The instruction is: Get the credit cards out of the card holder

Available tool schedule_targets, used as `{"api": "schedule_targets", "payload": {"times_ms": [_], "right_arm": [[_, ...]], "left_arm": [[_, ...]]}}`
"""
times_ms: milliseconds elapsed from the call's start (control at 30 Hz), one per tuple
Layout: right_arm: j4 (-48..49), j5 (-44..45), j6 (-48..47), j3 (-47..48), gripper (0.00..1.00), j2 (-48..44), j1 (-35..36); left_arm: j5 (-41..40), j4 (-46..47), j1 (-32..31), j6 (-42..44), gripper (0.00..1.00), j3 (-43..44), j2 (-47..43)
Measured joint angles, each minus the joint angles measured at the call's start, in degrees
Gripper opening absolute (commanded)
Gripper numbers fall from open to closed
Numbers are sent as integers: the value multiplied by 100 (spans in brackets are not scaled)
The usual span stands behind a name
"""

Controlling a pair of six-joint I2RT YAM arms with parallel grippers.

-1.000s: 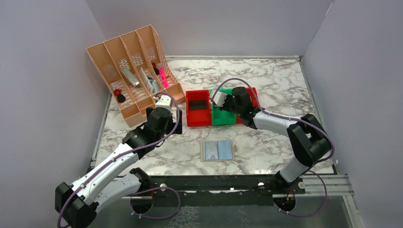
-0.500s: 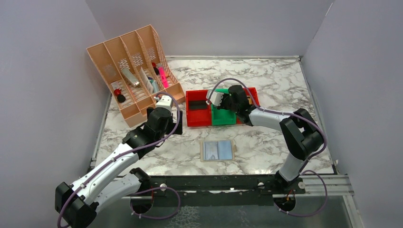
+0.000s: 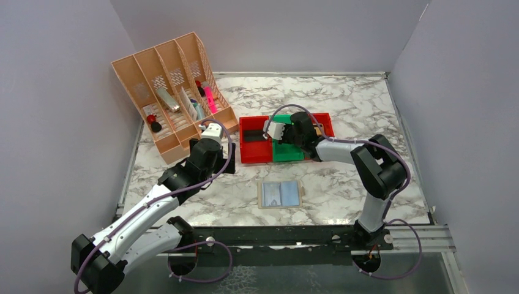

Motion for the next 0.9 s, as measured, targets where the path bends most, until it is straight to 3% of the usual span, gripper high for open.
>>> {"api": "schedule_targets", "payload": {"times_ms": [667,900], "right_arm": [[-70,-4,-109,7,35,173,0],[-153,-17,-79,7,41,151,0]], "left_arm": [[22,-2,0,22,99,0,52],[52,-4,0,24,99,0,81]]}}
